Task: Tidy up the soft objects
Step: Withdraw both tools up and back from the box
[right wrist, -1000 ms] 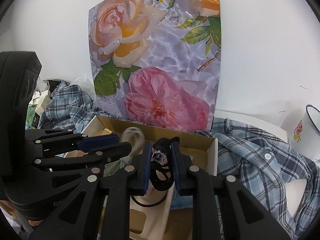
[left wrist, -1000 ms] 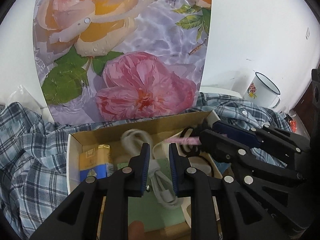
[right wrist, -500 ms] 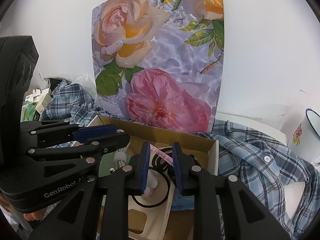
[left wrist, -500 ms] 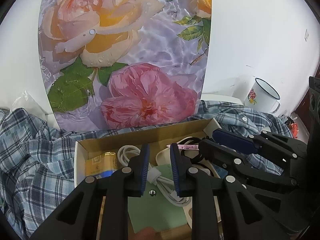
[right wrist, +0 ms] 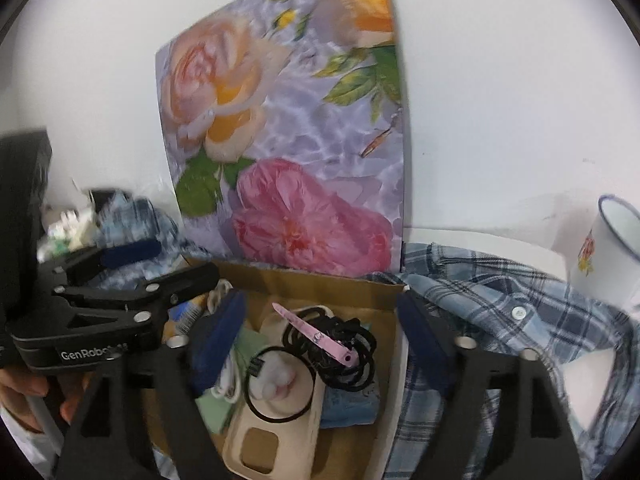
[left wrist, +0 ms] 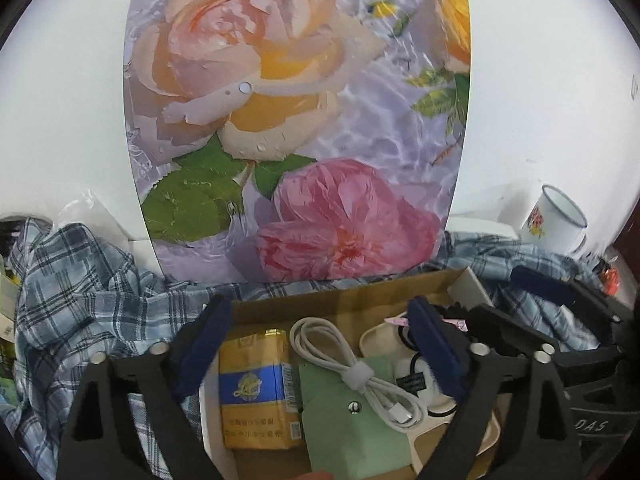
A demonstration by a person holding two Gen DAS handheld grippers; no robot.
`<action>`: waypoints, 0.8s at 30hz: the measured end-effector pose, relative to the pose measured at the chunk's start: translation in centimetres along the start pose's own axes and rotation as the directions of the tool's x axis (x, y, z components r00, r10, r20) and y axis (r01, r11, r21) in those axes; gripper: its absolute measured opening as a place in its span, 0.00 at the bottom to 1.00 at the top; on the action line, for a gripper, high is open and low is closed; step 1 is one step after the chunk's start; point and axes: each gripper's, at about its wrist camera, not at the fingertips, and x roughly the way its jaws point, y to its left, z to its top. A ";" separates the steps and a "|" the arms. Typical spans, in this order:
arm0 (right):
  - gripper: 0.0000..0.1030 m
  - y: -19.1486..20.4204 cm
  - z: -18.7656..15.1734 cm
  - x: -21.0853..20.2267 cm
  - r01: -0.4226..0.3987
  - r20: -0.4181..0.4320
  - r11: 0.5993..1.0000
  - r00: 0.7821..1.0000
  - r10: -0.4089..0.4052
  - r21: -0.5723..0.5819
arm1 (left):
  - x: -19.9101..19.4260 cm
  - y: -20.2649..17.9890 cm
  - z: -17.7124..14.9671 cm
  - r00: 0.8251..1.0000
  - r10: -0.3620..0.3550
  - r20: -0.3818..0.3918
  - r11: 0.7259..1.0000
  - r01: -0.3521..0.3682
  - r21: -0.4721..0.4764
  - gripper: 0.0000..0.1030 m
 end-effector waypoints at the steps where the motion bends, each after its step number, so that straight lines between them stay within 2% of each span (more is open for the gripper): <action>1: 0.81 -0.2 0.1 0.0 -0.021 -0.002 1.000 1.000 0.022 0.015 | -0.1 0.1 0.1 1.000 -0.005 0.002 1.000 0.005 -0.006 0.95; 2: 0.84 -0.3 0.1 0.0 -0.027 -0.001 0.999 1.000 0.027 0.025 | -0.1 0.2 0.1 1.000 -0.002 0.005 1.000 0.002 -0.006 1.00; 4: 1.00 -0.5 0.1 -0.1 -0.005 0.007 0.999 1.000 0.005 0.036 | -0.4 0.3 0.3 0.999 0.033 0.029 0.999 -0.033 0.005 1.00; 6: 1.00 -0.5 0.1 0.2 0.005 -0.002 0.999 1.000 -0.005 0.039 | -0.5 0.2 0.3 0.999 0.024 0.040 1.000 -0.025 0.014 1.00; 11: 1.00 -0.5 0.0 0.8 0.022 -0.031 0.999 0.999 -0.021 0.031 | 0.0 0.1 0.3 0.998 0.054 0.014 0.998 -0.054 0.028 1.00; 15: 1.00 -0.4 0.0 0.8 0.029 -0.030 0.999 0.999 -0.028 0.018 | 0.1 0.3 0.3 0.998 0.057 0.011 0.998 -0.057 0.011 1.00; 24: 1.00 0.0 0.1 0.8 0.028 -0.031 1.000 0.999 -0.028 0.001 | -0.2 0.2 0.4 0.997 0.069 0.022 0.997 -0.069 0.040 1.00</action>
